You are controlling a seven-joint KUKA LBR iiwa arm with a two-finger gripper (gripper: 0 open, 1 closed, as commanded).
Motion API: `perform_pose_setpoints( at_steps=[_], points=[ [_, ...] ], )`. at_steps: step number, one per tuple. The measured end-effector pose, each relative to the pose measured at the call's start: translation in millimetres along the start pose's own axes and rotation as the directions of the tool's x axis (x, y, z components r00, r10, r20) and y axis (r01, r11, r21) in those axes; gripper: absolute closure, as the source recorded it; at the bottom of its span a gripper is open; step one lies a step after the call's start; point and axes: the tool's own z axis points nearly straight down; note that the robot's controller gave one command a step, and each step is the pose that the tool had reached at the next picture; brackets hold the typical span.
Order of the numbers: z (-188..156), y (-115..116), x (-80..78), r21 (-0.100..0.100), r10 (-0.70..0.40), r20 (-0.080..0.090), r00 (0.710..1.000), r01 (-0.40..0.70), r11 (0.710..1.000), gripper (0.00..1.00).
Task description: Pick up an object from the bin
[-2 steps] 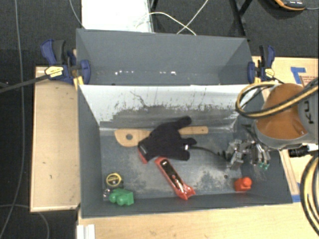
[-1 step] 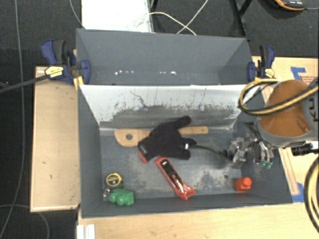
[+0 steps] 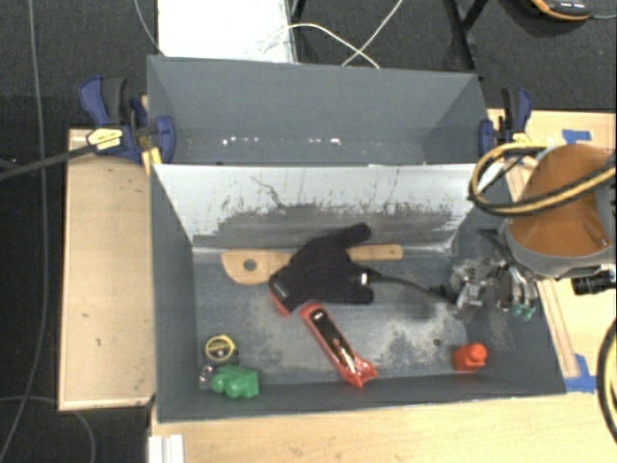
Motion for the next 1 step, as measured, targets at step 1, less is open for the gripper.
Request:
perform_pose_setpoints(
  at_steps=[1],
  points=[
    [-22.4, -0.4, -0.2, 0.0, 0.0, 0.0, 1.0, 0.0, 1.0, 1.0]
  ],
)
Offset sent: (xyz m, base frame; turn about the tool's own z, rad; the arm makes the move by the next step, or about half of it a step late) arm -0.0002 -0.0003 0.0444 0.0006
